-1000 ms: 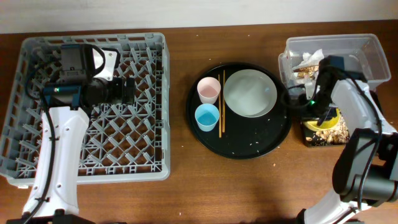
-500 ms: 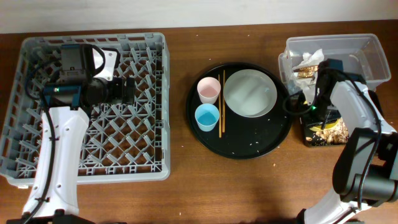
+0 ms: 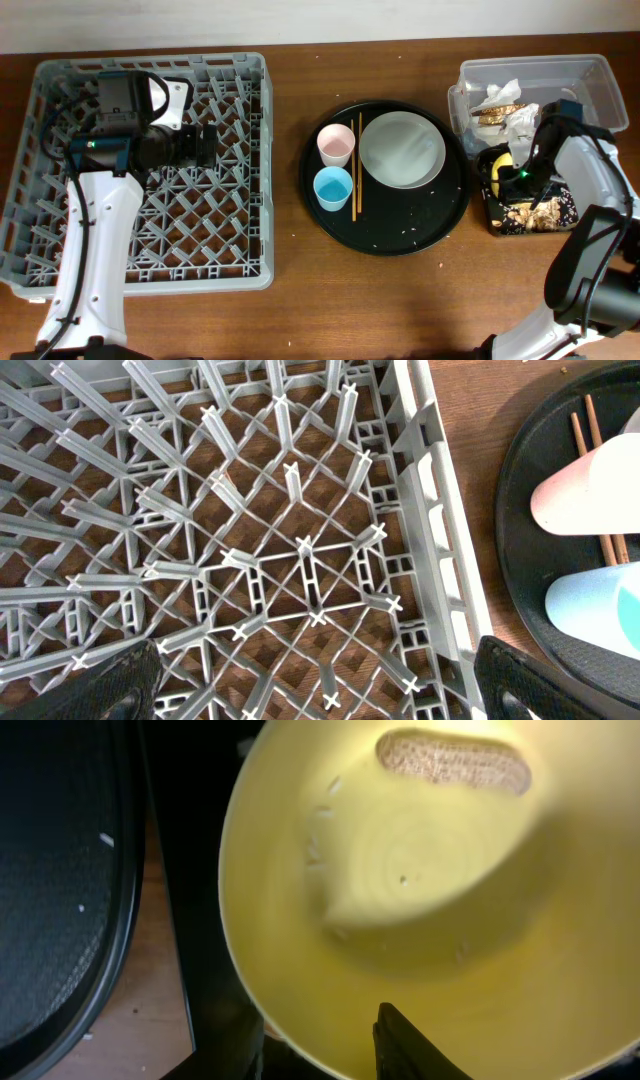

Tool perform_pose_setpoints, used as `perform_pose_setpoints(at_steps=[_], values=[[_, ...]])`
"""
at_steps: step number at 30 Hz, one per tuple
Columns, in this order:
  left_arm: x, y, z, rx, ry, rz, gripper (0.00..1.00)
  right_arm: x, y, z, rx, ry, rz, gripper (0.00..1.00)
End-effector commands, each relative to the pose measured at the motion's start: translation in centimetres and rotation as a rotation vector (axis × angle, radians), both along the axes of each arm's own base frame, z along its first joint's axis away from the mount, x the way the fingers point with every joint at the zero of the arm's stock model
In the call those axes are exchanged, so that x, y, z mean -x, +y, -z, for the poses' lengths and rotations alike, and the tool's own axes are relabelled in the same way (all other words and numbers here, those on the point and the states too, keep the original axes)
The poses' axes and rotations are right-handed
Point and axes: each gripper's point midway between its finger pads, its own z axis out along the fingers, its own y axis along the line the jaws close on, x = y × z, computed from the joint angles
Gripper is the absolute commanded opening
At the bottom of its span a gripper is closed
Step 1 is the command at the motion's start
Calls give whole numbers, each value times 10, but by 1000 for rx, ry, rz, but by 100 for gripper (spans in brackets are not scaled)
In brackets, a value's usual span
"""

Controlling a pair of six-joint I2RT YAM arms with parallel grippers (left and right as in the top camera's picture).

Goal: Sort waste into correct bins and load items into the dishwasher rack
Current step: 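Tip the yellow bowl over the black tray to empty rice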

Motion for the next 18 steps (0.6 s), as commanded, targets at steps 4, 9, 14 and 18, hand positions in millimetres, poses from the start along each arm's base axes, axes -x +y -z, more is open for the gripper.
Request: perform_pose_setpoints(at_steps=[4, 9, 14, 18], values=[[-3, 0, -4, 10, -10, 0, 99, 5, 9, 12, -42, -2, 4, 26], [-3, 0, -4, 10, -10, 0, 99, 3, 8, 1, -45, 3, 32, 12], [-3, 0, -4, 10, -10, 0, 99, -11, 4, -29, -40, -21, 58, 4], [-3, 0, -4, 9, -10, 0, 99, -27, 19, -66, -175, -90, 61, 4]])
